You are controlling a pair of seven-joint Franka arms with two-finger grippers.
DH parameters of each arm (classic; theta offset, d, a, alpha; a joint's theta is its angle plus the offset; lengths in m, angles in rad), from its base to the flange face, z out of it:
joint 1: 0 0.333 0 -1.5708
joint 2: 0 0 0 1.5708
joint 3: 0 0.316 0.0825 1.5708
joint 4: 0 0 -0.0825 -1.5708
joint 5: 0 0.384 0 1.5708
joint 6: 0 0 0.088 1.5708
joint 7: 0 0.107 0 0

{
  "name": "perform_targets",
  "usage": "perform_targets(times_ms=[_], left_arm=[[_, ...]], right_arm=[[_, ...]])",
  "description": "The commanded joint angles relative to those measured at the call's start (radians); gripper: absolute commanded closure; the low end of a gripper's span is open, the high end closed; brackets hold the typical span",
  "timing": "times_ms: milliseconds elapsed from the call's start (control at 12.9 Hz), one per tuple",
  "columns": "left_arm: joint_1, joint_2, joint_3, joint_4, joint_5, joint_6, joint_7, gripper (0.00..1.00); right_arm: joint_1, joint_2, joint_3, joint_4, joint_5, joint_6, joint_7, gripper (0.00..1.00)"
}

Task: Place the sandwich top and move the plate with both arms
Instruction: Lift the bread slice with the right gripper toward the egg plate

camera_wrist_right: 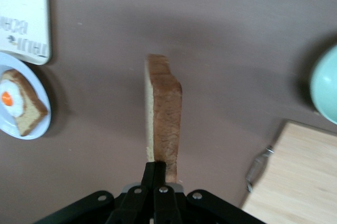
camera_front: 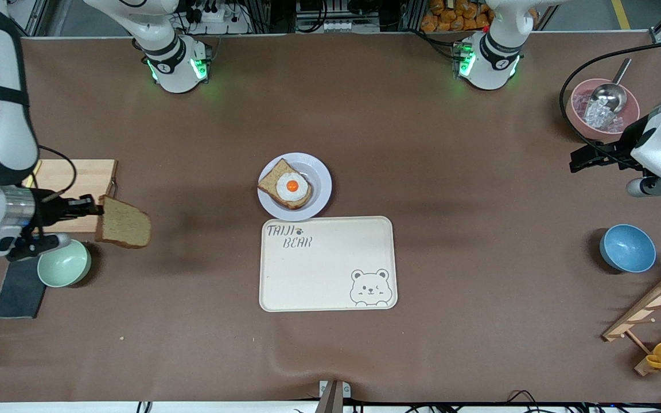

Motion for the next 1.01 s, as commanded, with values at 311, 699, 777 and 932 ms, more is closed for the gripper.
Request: perform_targets(times_ms=[311, 699, 777, 932], left_arm=[[0.001, -0.007, -0.003, -0.002, -0.009, 0.004, 0.008, 0.0], [0.006, -0.008, -0.002, -0.002, -0.009, 0.002, 0.008, 0.0], [0.006, -0.008, -0.003, -0.002, -0.009, 0.002, 0.008, 0.0], [0.007, -0.008, -0.002, -0.002, -0.009, 0.002, 0.009, 0.0]], right_arm=[[0.217, -0.014, -0.009, -0.008, 0.065, 0.023, 0.269, 1.0], [0.354, -0.021, -0.003, -0.01, 0.163, 0.025, 0.516, 1.0], [0.383, -0.021, -0.003, -0.013, 0.163, 0.028, 0.583, 1.0], [0.431, -0.021, -0.003, -0.019, 0.184, 0.051, 0.71, 1.0]])
